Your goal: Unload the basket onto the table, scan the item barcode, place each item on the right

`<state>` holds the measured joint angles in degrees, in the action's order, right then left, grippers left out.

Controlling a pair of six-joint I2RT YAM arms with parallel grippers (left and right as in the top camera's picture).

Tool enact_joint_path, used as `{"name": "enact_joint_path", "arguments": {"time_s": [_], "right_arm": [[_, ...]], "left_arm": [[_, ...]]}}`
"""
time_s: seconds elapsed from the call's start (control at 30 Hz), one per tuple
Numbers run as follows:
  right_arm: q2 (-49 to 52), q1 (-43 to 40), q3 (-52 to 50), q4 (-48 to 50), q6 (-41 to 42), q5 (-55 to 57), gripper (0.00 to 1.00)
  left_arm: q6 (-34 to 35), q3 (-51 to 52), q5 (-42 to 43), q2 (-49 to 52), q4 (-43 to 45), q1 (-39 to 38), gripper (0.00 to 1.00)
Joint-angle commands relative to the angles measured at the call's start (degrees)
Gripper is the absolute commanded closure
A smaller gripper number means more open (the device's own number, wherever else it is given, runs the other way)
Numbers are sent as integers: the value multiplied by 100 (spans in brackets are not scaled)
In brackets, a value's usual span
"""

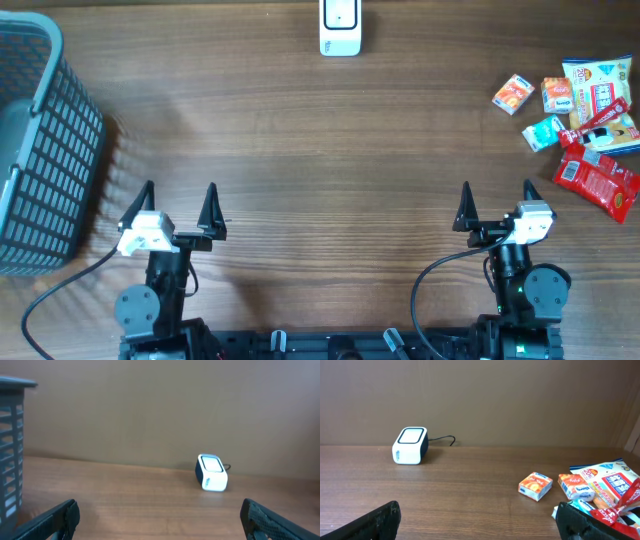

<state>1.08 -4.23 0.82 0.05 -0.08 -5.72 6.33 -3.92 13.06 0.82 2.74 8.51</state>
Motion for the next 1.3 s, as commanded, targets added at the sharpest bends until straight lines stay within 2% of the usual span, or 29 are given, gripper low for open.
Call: {"name": "enact_joint_path", "arguments": {"time_s": [0.0, 0.27, 0.43, 1.0, 1.13, 1.27], "right_arm": [[-87, -28, -52, 13, 46, 39, 0], [-87, -28, -52, 13, 46, 39, 0], [-87, -28, -52, 13, 46, 39, 0], [-87, -28, -52, 13, 44, 39, 0], [-87, -28, -52, 13, 46, 39, 0], [-87, -28, -52, 13, 46, 39, 0]], "left_arm": [[155, 361, -118, -63, 341, -48, 0], [181, 361, -426, -63, 195, -262, 0], [179, 361, -520, -63, -671, -328, 0], [146, 361, -745, -63, -688, -328, 0], [358, 361, -778, -63, -691, -328, 0], [203, 361, -758, -63, -688, -328, 0]]}}
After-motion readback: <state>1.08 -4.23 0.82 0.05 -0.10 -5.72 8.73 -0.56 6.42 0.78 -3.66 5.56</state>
